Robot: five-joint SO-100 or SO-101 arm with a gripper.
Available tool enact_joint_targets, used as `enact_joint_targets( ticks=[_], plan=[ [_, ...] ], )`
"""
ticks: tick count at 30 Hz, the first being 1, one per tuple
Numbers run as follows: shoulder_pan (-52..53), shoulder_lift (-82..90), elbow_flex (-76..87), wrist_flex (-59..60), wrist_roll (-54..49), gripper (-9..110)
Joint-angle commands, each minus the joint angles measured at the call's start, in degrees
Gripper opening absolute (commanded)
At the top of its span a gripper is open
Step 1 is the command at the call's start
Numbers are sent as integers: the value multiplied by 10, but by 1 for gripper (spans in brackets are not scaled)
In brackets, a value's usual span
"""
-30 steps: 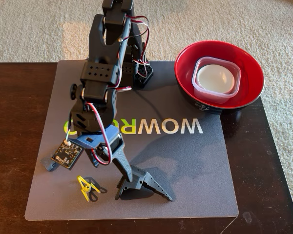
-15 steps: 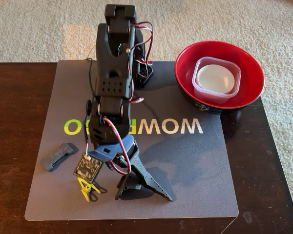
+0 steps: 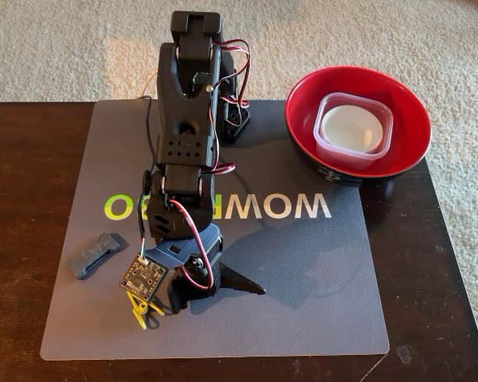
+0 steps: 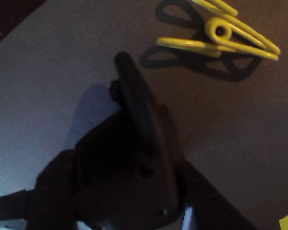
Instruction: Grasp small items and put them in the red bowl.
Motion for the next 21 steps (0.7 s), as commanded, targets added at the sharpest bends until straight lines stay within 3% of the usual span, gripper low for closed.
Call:
enact_joint_targets(
  ticks=[1, 6, 12, 16, 21],
  plan=[
    [1, 4, -14, -1, -3, 0],
    [-3, 98, 5, 5, -27, 0],
    [-60, 416, 177, 10, -25, 0],
    [-155, 600, 282, 57, -8, 0],
    [-331, 606, 229, 207, -73, 0]
  ],
)
